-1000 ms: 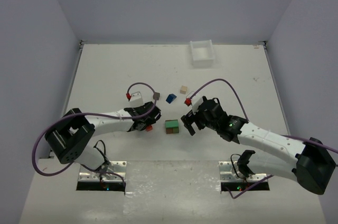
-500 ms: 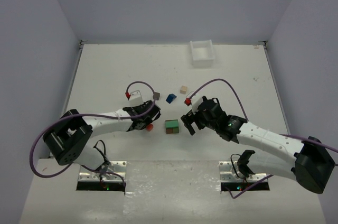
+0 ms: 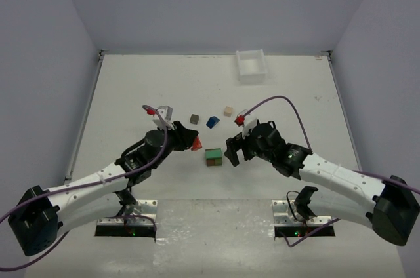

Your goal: Build the wood block tower

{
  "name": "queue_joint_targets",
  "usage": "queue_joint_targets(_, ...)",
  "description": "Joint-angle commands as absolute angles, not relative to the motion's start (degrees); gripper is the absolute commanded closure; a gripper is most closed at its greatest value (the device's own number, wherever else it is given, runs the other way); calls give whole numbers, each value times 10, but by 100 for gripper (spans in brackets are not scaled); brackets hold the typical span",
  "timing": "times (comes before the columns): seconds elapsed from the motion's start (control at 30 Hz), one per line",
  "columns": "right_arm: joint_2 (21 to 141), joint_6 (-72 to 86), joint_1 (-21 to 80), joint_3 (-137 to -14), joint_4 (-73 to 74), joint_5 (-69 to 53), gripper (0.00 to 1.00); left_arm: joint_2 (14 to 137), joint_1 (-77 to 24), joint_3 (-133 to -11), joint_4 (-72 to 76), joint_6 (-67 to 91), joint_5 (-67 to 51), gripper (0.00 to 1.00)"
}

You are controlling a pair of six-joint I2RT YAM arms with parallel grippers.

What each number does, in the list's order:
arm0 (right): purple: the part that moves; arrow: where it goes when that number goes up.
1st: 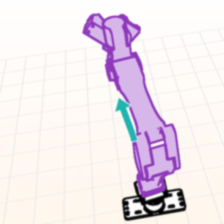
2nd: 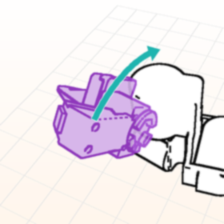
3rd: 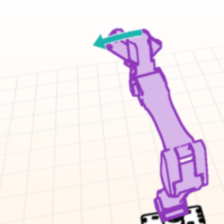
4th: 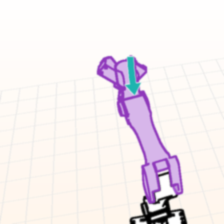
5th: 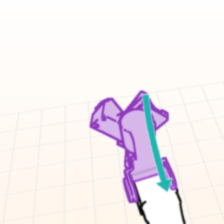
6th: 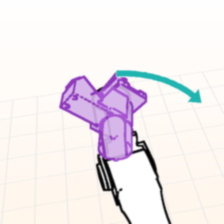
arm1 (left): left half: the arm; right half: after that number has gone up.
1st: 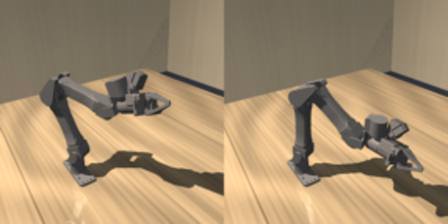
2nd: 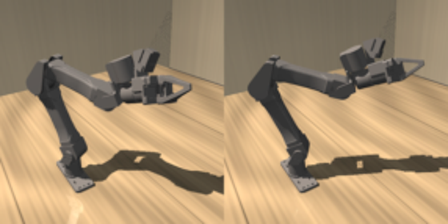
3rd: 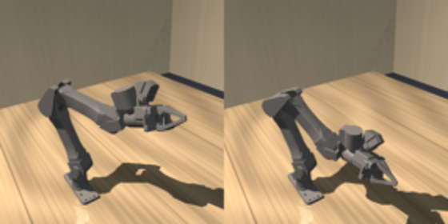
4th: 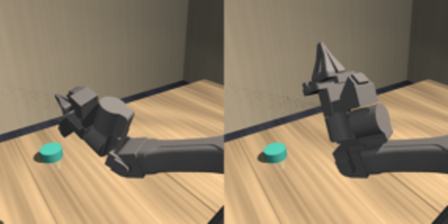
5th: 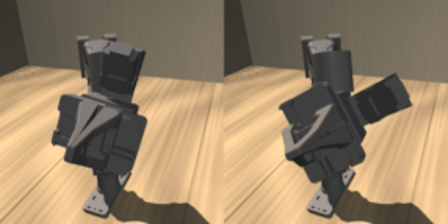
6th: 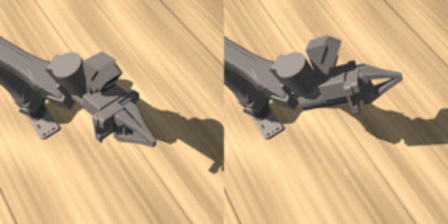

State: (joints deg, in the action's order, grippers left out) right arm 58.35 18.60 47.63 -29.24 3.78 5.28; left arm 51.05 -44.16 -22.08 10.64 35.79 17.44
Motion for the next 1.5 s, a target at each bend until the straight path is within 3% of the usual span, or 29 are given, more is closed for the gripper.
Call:
queue_joint_targets(0.0,529,260,469,-314,-1,7,1,457,-439,-186,376,184,-45,100)
queue_joint_targets(0.2,453,341,458,-251,-120,-134,1,414,-439,-131,509,119,-146,100)
queue_joint_targets(0.43,465,355,458,-261,-176,-284,1,390,-439,-125,542,107,-209,100)
queue_joint_targets(1.13,486,319,458,-274,-132,-241,1,402,-440,-142,480,146,-162,100)
queue_joint_targets(1.47,494,309,458,-255,-277,-338,1,422,-439,-139,512,142,-175,100)
